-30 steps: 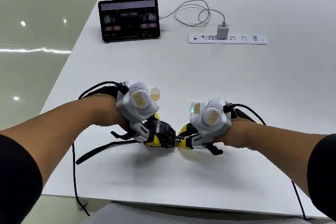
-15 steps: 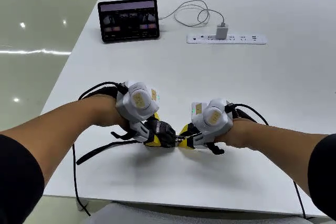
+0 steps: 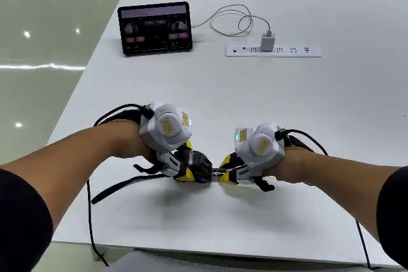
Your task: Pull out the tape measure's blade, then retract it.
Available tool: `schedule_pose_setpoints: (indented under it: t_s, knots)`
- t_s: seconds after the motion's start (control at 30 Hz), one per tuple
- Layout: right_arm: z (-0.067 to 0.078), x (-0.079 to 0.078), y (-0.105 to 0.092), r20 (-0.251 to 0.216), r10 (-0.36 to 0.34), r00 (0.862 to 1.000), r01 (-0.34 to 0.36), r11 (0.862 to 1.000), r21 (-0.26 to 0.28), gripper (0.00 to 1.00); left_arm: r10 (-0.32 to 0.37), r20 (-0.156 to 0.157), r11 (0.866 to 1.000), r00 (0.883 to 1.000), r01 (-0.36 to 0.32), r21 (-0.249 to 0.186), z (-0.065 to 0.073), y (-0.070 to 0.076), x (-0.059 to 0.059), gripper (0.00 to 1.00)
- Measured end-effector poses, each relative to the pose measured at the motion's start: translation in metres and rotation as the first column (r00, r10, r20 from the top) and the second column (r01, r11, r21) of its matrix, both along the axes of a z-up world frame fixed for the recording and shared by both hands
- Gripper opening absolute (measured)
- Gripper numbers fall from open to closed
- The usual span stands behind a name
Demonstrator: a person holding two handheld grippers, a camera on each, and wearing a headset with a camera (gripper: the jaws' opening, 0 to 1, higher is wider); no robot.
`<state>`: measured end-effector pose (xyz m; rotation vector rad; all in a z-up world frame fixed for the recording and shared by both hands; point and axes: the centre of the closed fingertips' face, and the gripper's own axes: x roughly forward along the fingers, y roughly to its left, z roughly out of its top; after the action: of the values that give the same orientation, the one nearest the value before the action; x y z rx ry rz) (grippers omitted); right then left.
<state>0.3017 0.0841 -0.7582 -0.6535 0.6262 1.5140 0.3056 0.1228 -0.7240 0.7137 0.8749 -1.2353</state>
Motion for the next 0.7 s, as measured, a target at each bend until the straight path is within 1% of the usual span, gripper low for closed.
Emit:
schedule_pose_setpoints:
  t_s: [0.43,0.7]
  knots:
    - [0.0,0.0,-0.008,0.0,-0.009,1.0,0.009,1.0,-0.005,0.1,0.006,0.004,1.0,1.0,-0.006,-0.002,0.0,-0.001,0.0,0.32]
    - [0.0,-0.001,-0.011,0.0,-0.01,1.0,0.01,1.0,-0.007,0.1,-0.002,0.008,1.0,1.0,0.002,-0.003,0.0,-0.001,-0.001,0.32]
